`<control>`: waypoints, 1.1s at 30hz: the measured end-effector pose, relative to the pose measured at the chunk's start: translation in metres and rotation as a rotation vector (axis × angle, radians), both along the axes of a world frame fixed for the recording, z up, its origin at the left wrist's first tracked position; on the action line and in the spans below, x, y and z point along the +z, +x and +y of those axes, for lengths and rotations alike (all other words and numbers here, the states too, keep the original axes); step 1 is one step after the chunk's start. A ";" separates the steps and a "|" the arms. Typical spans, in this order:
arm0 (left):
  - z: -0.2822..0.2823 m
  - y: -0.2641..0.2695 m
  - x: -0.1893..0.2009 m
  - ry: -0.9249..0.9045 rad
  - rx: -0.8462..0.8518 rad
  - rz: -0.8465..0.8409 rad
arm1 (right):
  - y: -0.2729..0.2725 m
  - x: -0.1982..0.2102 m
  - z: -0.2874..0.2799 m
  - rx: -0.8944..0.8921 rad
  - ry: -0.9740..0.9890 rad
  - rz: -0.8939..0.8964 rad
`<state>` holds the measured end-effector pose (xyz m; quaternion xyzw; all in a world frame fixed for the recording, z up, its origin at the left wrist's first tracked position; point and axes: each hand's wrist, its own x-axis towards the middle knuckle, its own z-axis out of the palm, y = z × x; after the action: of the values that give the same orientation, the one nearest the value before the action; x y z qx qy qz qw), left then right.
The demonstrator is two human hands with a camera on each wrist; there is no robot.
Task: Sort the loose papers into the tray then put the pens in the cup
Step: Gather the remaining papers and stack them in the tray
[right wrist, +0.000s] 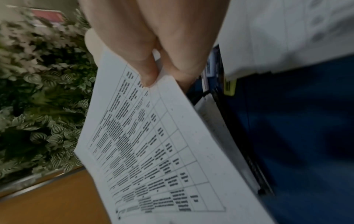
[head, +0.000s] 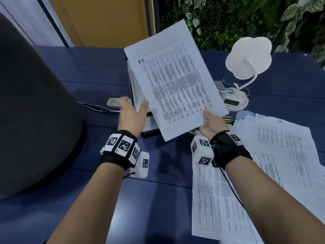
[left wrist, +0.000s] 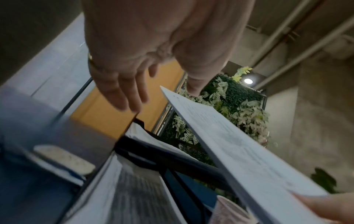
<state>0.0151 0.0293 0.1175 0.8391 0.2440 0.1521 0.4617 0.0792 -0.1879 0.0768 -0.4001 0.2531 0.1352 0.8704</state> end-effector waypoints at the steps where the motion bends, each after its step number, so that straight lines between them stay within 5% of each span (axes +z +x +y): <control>1: -0.004 0.001 -0.001 -0.107 -0.042 0.083 | 0.002 0.003 0.004 -0.011 0.038 0.018; 5: -0.018 0.008 -0.015 -0.332 -0.162 0.168 | 0.008 0.008 0.020 -0.029 0.094 0.053; 11: -0.001 0.025 -0.016 -0.315 -0.087 0.033 | 0.015 0.012 0.027 0.073 -0.101 -0.099; 16: 0.022 0.041 -0.011 -0.130 -0.087 -0.004 | 0.030 0.010 0.026 0.182 -0.598 -0.223; 20: 0.031 0.056 -0.002 0.098 -0.025 -0.065 | 0.049 0.016 0.035 0.176 -0.754 -0.310; 27: 0.036 0.072 -0.014 0.937 -0.154 0.281 | 0.072 0.008 0.044 0.232 -1.052 -0.352; 33: 0.037 0.064 -0.029 0.896 -0.357 0.268 | 0.075 0.003 0.040 0.270 -1.243 -0.390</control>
<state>0.0787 0.0658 0.0888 0.9958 0.0644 0.0512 0.0394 0.1537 -0.1480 0.0798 -0.8729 0.0695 -0.0029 0.4830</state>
